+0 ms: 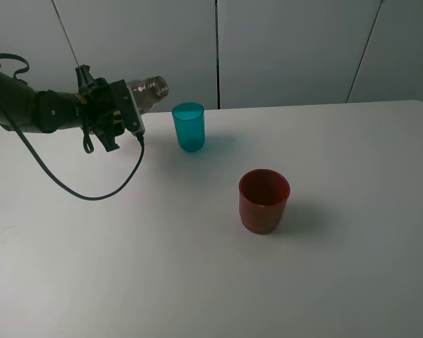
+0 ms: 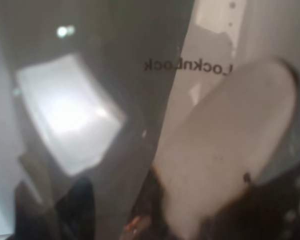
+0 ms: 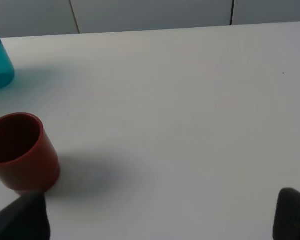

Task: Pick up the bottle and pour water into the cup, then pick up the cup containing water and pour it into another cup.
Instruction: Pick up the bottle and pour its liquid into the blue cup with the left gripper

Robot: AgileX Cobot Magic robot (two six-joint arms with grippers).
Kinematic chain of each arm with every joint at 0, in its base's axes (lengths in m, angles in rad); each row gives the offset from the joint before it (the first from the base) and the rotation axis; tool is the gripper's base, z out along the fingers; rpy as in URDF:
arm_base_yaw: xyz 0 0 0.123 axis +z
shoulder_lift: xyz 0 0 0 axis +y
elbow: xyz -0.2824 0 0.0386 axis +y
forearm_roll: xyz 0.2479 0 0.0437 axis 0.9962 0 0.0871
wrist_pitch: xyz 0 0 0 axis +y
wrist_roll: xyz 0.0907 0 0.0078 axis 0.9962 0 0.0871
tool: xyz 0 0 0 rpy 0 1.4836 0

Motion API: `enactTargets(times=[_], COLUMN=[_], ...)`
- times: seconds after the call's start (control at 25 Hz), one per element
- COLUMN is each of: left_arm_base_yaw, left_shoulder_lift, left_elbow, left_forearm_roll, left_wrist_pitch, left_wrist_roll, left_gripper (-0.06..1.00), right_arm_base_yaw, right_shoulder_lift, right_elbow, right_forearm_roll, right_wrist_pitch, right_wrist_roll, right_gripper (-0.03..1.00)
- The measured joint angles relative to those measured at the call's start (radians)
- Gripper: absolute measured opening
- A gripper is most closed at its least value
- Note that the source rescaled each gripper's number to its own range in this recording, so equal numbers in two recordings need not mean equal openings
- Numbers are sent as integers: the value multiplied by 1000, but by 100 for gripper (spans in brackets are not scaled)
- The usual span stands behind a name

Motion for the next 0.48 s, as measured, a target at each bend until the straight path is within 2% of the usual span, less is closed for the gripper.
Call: enactTargets(times=[0.48], left_arm_base_yaw=[-32], left_shoulder_lift=[0], left_elbow=[0], left_forearm_roll=[-149], left_wrist_pitch=[-4], left_wrist_roll=[220], left_gripper=[3], right_arm_base_yaw=[0], right_shoulder_lift=[0], right_elbow=[0], right_forearm_roll=[0], right_wrist_pitch=[0], right_wrist_roll=[7], right_gripper=[76])
